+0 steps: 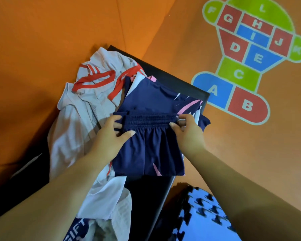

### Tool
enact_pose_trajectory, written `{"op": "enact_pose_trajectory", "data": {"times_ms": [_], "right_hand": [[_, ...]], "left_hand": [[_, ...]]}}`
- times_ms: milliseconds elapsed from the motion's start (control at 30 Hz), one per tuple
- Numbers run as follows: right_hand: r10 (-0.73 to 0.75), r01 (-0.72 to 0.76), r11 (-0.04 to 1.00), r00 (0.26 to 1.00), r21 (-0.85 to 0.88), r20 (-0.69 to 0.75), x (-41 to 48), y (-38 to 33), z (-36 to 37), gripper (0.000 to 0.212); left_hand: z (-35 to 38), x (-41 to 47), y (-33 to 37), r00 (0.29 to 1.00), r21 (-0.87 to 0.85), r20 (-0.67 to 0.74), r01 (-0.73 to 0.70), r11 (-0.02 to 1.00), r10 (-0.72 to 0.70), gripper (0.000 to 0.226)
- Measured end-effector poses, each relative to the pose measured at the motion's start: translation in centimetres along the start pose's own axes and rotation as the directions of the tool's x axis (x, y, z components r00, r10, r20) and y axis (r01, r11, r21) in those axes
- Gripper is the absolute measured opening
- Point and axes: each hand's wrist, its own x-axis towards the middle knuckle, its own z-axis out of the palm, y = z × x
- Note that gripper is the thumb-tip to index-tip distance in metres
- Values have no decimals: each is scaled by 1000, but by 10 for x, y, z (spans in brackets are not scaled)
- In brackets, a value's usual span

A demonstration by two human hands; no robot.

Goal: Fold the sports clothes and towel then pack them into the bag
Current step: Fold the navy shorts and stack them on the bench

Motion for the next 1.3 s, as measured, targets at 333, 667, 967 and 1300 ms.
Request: {"op": "enact_pose_trajectory", "data": {"times_ms": [333, 667, 967, 1300], "right_hand": [[158, -153, 987, 970, -40, 185, -62, 56, 4, 48], [174, -167, 985, 954, -49, 246, -71, 75, -1, 13], [104, -145, 970, 973, 194, 207, -108, 36, -36, 14], [10, -49, 968, 987, 246, 158, -139, -8, -63, 13]], "left_hand": [[9, -56, -55, 977, 137, 32, 203, 970, -210, 34], [0, -66, -60, 976, 39, 102, 191, 981, -194, 32], [-31, -98, -14, 988, -52, 1, 153, 987, -153, 17], [-69, -121, 27, 998, -81, 69, -1, 997, 7, 9]]}}
